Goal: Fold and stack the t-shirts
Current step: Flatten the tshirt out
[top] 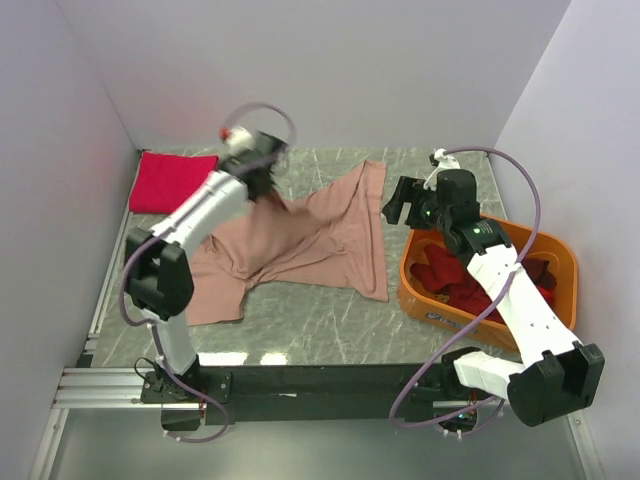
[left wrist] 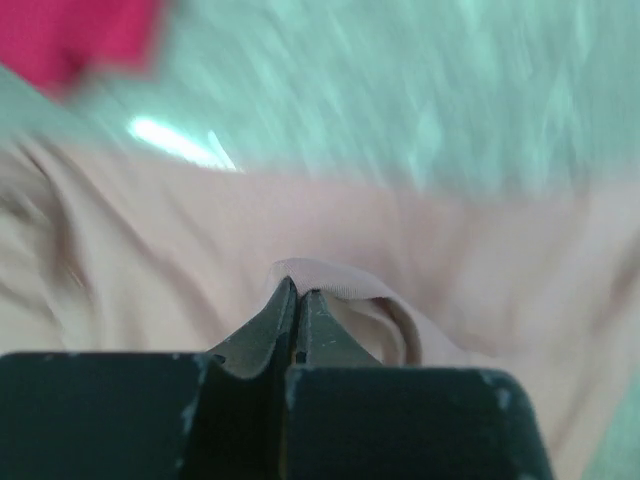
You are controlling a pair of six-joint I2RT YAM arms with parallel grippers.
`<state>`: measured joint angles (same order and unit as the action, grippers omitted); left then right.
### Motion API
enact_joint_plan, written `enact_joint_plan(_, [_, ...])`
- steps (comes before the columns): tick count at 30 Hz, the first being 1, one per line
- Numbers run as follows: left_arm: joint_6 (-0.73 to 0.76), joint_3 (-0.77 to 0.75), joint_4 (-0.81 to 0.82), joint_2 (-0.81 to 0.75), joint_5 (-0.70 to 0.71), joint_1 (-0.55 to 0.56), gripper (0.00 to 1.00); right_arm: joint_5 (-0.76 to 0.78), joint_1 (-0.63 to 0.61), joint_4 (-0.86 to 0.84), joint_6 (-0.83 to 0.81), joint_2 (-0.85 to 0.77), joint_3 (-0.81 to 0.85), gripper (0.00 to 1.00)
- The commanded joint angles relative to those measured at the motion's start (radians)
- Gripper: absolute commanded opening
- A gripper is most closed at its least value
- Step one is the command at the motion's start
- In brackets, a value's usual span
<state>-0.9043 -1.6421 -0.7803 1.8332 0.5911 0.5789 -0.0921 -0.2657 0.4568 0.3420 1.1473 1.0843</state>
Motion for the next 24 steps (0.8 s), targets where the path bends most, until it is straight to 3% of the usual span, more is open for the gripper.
enact_joint_plan(1, [0.14, -0.129, 0.111, 0.01, -0.004, -0.187, 0.01, -0.032, -0.001, -0.038, -0.014, -0.021, -0.006, 0.91])
enact_joint_plan(6, [0.254, -0.388, 0.145, 0.185, -0.051, -0.347, 0.01, -0.06, -0.006, -0.05, -0.012, 0.011, -0.012, 0.9])
enact_joint_plan(9, [0.307, -0.625, 0.077, 0.326, -0.043, -0.425, 0.02, -0.025, -0.02, -0.032, -0.014, 0.038, 0.0, 0.9])
enact_joint_plan(10, [0.312, -0.744, 0.05, 0.362, -0.054, -0.441, 0.09, -0.02, -0.024, -0.026, -0.015, 0.042, 0.005, 0.9])
enact_joint_plan(12, [0.298, -0.808, 0.015, 0.42, -0.118, -0.493, 0.3, -0.018, -0.046, -0.027, -0.021, 0.052, 0.011, 0.9])
enact_joint_plan(13, [0.291, -0.786, 0.016, 0.4, -0.144, -0.507, 0.61, -0.018, -0.058, -0.024, -0.024, 0.06, 0.015, 0.9])
enact_joint_plan(15, [0.275, -0.696, 0.067, 0.339, -0.214, -0.527, 0.83, -0.005, -0.093, -0.026, -0.031, 0.063, 0.023, 0.9])
enact_joint_plan(16, [0.275, -0.568, 0.096, 0.299, -0.217, -0.525, 0.99, 0.002, -0.107, -0.024, -0.032, 0.072, 0.028, 0.9])
enact_joint_plan(21, [0.188, -0.236, 0.087, 0.008, -0.228, -0.508, 0.99, 0.038, -0.243, -0.018, -0.038, 0.114, 0.052, 0.9])
enact_joint_plan(24, [0.099, 0.114, 0.062, -0.19, -0.209, -0.479, 0.99, 0.017, -0.337, -0.029, -0.021, 0.176, 0.055, 0.9])
